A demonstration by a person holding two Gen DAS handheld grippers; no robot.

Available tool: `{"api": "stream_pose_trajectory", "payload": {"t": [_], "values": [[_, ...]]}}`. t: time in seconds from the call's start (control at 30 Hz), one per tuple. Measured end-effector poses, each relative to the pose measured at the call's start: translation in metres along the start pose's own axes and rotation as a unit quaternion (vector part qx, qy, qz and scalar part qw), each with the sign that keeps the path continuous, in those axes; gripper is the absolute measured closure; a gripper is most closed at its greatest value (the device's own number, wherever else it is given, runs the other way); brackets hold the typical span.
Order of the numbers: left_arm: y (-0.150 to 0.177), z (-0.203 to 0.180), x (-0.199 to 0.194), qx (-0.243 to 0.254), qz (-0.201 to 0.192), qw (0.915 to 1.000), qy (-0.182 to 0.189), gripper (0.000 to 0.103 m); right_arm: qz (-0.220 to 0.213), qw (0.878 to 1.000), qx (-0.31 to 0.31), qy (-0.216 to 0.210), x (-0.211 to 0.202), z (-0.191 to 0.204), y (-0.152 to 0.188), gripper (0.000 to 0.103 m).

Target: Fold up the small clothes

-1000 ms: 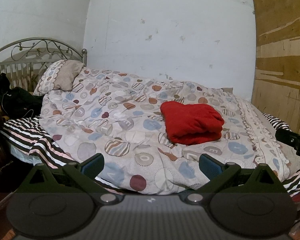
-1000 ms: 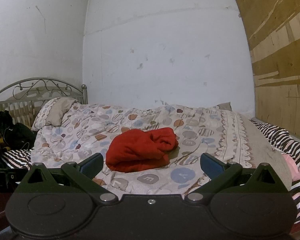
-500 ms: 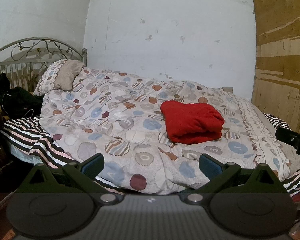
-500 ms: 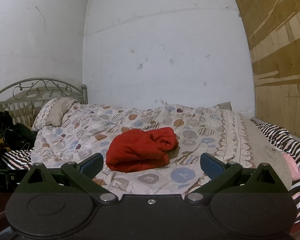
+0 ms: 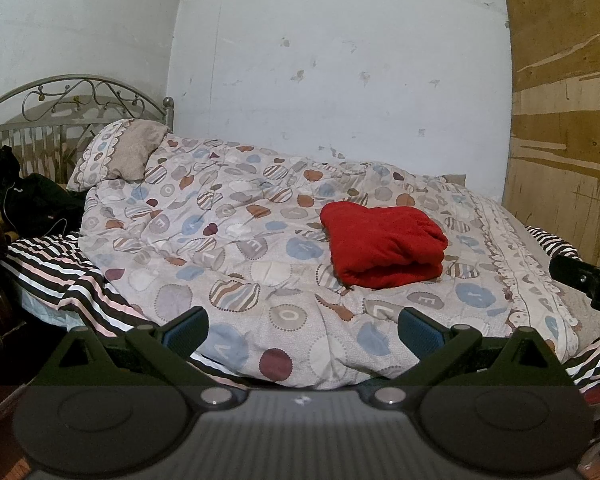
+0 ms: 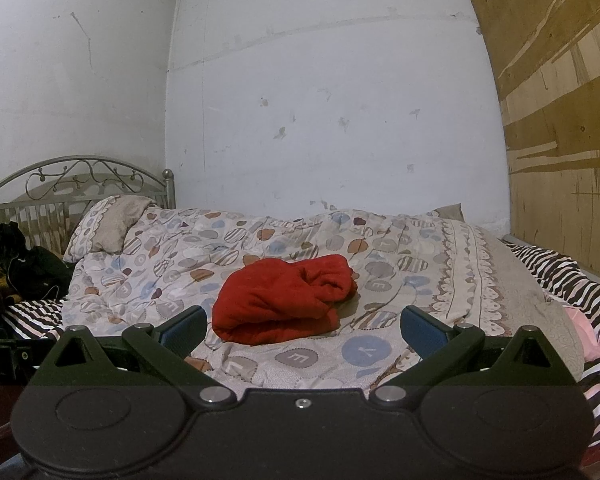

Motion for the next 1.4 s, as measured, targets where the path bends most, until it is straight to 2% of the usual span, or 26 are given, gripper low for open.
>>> {"api": "stream_pose_trajectory", "payload": {"t": [1.4], "values": [[-0.0043,-0.0018,-0.0048,0.007,-0.001,1.0000,0.000,0.000,-0.001,1.000,0.000,-0.002,-0.0046,0.0098,-0.0009,0.000]]}}
Point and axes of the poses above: each gripper's, at about its wrist camera, not at the fingertips, and x roughly the way its jaws point, z to its left, y to its underside, the point moved 9 cm from there along x, roughly the way its jaws point, and after that the axes turned 14 degrees about z, right-handed, at the moved point
